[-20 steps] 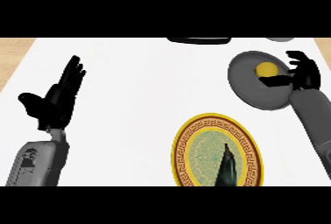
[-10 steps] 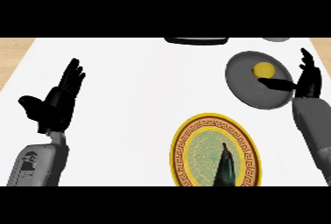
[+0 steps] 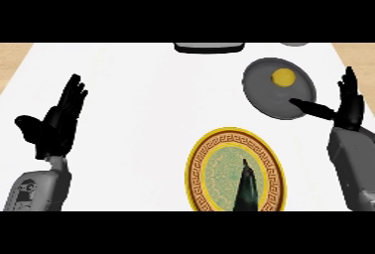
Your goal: Pick the lemon from the plate and place it in the pan
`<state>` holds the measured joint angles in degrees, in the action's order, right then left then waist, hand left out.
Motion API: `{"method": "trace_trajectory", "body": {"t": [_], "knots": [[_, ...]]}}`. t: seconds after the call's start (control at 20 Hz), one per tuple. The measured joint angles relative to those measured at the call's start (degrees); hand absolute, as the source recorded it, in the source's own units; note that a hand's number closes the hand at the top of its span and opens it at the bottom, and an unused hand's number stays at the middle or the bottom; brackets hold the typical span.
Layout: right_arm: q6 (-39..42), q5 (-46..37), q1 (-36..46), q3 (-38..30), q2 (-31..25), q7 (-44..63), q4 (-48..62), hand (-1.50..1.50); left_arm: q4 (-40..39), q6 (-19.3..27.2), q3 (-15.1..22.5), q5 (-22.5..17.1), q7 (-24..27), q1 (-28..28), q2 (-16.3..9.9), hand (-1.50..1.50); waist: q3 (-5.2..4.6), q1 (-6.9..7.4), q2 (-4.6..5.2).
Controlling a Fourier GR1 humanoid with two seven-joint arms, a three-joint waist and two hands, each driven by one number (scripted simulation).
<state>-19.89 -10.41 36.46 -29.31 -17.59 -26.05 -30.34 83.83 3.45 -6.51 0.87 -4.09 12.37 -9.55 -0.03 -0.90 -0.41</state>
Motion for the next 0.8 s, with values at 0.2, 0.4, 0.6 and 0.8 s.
{"method": "trace_trajectory", "body": {"t": [0.2,0.4,0.6,0.8], "knots": [[4.1,1.8,-7.5,2.3,3.7,0.4,-11.1,-1.5,-0.1,-0.1,-0.9,-0.2,0.7,-1.4,-0.4,0.0,-0.12,-1.41,-0.56],[7.3,3.1,-16.8,4.5,5.7,2.9,-24.4,-1.5,1.3,-0.3,-1.6,-0.5,-0.4,-1.9,-1.4,0.0,-0.18,-2.25,-0.85],[8.2,3.0,-26.6,8.0,8.9,8.6,-40.3,-1.5,2.3,-0.9,-1.9,-1.1,-0.8,-2.6,-1.8,0.0,-0.22,-2.26,-0.79],[8.4,1.2,-36.7,11.9,11.1,16.5,-57.0,-1.5,2.6,-1.6,-1.9,-1.6,-1.2,-2.2,-2.0,0.0,-0.15,-1.28,-0.32]]}}
